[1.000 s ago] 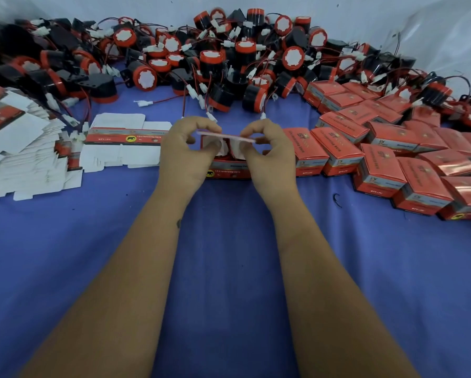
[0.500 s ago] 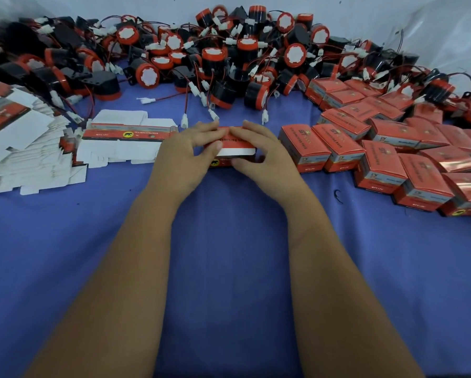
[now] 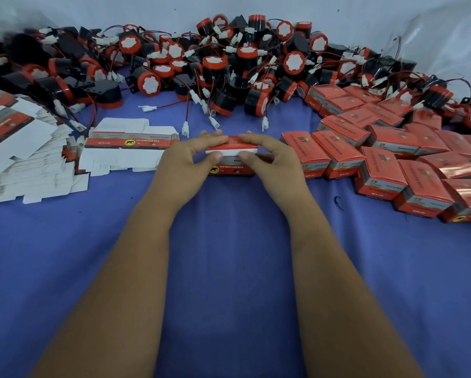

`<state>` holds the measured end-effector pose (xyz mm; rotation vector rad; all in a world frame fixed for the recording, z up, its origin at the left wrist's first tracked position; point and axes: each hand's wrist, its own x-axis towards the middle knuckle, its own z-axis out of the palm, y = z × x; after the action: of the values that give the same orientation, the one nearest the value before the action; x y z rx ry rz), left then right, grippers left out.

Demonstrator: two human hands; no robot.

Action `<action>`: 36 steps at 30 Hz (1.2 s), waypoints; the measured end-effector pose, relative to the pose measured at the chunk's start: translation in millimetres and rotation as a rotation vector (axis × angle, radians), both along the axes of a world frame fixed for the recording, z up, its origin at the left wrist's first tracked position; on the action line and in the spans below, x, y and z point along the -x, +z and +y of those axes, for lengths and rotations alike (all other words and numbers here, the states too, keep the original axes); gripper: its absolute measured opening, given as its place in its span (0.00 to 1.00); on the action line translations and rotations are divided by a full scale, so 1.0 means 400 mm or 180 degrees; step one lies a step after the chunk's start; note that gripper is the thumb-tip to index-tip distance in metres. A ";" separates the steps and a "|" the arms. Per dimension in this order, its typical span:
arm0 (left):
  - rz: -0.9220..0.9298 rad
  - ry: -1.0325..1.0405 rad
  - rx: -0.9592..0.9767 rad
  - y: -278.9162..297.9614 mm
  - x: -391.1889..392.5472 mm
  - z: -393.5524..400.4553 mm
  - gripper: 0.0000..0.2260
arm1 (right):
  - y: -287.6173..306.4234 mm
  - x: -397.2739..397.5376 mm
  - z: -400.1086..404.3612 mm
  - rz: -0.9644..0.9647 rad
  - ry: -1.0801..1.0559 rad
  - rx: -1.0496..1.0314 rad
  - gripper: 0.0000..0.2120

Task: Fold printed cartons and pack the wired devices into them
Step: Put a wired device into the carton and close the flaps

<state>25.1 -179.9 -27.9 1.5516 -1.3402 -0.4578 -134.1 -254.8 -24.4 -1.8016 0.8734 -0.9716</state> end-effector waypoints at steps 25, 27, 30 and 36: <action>0.1988 0.0346 0.0562 -0.009 0.012 -0.025 0.11 | -0.006 -0.008 0.009 -0.0220 -0.0189 -0.0098 0.07; 0.1893 0.0342 0.0581 -0.007 0.014 -0.023 0.11 | -0.009 -0.008 0.006 -0.0223 -0.0200 -0.0107 0.06; 0.1744 0.0274 0.0508 -0.003 0.015 -0.020 0.11 | -0.009 -0.009 0.005 -0.0266 -0.0213 -0.0136 0.06; 0.0454 0.0355 0.0412 -0.001 0.038 -0.010 0.09 | -0.006 -0.007 0.010 -0.0281 -0.0204 -0.0106 0.09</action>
<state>9.9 -184.1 -28.3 1.4508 -1.1455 -0.3967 -131.5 -250.9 -26.8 -1.6987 0.8915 -1.0632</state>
